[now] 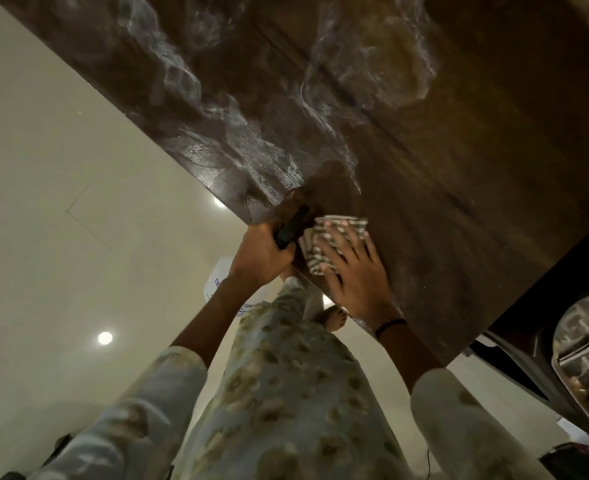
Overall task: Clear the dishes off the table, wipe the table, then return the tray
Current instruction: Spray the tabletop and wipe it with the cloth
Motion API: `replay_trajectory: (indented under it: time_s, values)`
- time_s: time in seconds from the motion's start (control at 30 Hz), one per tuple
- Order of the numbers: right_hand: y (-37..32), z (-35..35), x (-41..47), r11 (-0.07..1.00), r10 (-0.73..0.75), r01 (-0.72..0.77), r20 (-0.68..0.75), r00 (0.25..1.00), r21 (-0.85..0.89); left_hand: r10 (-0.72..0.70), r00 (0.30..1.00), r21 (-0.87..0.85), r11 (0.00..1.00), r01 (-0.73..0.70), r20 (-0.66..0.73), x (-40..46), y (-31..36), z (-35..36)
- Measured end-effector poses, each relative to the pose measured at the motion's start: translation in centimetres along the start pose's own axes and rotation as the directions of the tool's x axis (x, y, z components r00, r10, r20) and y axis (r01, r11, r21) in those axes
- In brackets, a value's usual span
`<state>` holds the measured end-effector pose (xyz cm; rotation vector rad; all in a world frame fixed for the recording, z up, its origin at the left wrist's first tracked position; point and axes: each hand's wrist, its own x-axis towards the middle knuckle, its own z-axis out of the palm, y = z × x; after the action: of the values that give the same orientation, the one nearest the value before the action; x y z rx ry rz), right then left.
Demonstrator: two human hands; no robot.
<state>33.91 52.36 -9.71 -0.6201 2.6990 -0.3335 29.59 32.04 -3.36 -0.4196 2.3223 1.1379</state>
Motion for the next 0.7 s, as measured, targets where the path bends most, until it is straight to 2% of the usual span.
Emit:
replay_trajectory:
  time_s: [0.13, 0.53, 0.7]
  values:
    - [1.9, -1.2, -0.5, 0.968, 0.250, -0.249, -0.053, 0.967, 0.029, 0.021, 0.993, 0.032, 0.999, -0.025, 0.114, 1.5, 1.6, 0.9]
    - [2.4, -1.4, -0.3, 0.975, 0.217, -0.211, -0.102, 0.971, 0.063, 0.000, 0.998, 0.063, 0.998, -0.003, 0.058, 3.5, 4.5, 2.2]
    - [4.0, -2.7, 4.4, 0.959, 0.284, -0.278, -0.142, 0.948, 0.061, -0.047, 0.998, 0.056, 0.997, 0.045, 0.051, 3.6, 3.0, 1.2]
